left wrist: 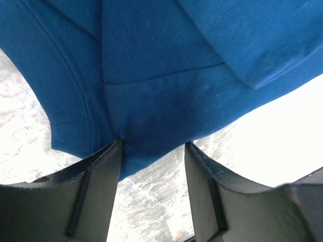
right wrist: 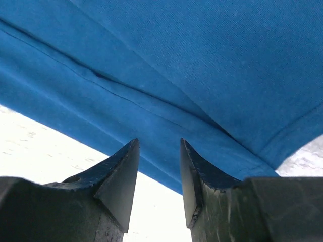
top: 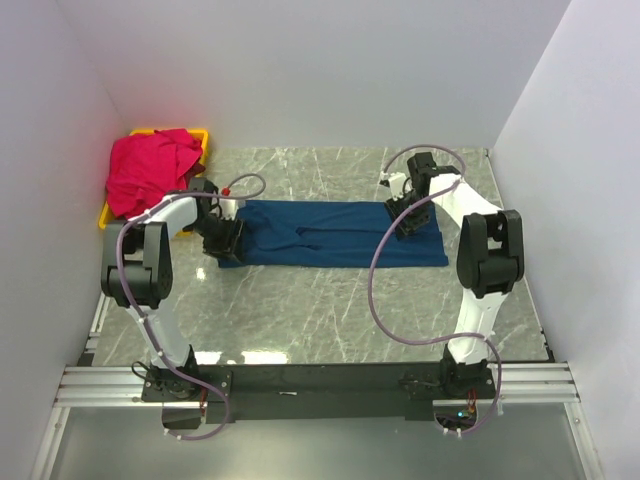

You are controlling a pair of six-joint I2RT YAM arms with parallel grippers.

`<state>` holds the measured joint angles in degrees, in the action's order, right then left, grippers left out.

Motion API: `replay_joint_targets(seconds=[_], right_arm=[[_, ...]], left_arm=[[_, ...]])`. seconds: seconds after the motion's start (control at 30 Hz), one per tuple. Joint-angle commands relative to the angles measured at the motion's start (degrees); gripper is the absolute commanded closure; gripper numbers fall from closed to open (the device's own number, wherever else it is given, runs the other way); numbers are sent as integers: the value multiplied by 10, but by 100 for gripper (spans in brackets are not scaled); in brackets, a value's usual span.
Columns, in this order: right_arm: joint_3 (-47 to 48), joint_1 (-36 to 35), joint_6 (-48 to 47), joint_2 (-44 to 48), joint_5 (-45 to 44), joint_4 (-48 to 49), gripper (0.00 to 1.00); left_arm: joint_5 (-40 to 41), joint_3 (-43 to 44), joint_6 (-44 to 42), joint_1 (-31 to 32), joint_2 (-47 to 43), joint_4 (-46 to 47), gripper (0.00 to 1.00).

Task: Fold and stack the t-shirts
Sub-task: Fold the tshirt

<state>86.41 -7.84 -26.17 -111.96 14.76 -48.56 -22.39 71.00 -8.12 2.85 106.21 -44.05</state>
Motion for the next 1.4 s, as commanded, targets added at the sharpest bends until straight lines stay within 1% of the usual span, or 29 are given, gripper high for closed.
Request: replay_joint_targets(seconds=[0.0, 0.1, 0.2, 0.23, 0.27, 0.3, 0.37, 0.4, 0.43, 0.5, 0.53, 0.57, 0.6, 0.67, 0.7, 0.87, 0.93, 1.03, 1.17, 1.23, 1.37], right_arm=[[-3, 2, -24, 0, -38, 27, 55], [7, 2, -24, -2, -32, 19, 55], [46, -2, 1, 3, 44, -16, 56], [54, -9, 22, 12, 87, -21, 57], [61, -15, 34, 19, 111, -21, 57], [60, -19, 47, 28, 130, -2, 57], [39, -45, 87, 59, 164, 34, 57], [30, -58, 97, 68, 170, 78, 57], [24, -82, 112, 81, 169, 99, 57], [24, -114, 108, 83, 143, 136, 59], [27, -127, 104, 80, 131, 146, 60], [37, -159, 99, 77, 108, 165, 60], [41, -170, 85, 71, 99, 173, 60], [51, -209, 70, 64, 80, 201, 61], [53, -223, 55, 56, 57, 212, 62], [73, -299, 28, 31, -3, 266, 61], [84, -342, 11, 15, -38, 272, 59], [101, -382, -12, -14, -77, 282, 58], [149, -412, -26, -66, -107, 272, 57], [184, -420, -23, -100, -109, 260, 57], [214, -424, -18, -136, -97, 240, 57]], left_arm=[[0, -9, -15, -1, -23, 21, 43], [-30, 15, -20, -2, -42, 24, 43], [-41, 82, -9, -2, -44, 24, 43], [-41, 92, 1, -2, -44, 36, 42], [-37, 100, 8, -2, -44, 45, 41], [-34, 115, 24, -2, -42, 53, 39], [-23, 134, 41, -3, -31, 71, 38], [-22, 149, 56, -4, -28, 79, 37], [-21, 159, 59, -4, -15, 84, 37], [-25, 195, 68, -6, 3, 71, 38], [-23, 205, 73, -8, 20, 68, 38], [-21, 212, 77, -10, 27, 68, 39], [-21, 221, 101, -13, 33, 70, 39], [-23, 230, 112, -18, 50, 71, 39], [-26, 239, 122, -20, 55, 74, 39], [-27, 264, 154, -27, 98, 63, 38], [-29, 284, 154, -27, 119, 43, 38], [-29, 281, 153, -27, 124, 48, 38], [-38, 276, 148, -27, 127, 45, 37], [-40, 273, 143, -27, 128, 45, 37], [-32, 263, 135, -27, 124, 49, 36]])
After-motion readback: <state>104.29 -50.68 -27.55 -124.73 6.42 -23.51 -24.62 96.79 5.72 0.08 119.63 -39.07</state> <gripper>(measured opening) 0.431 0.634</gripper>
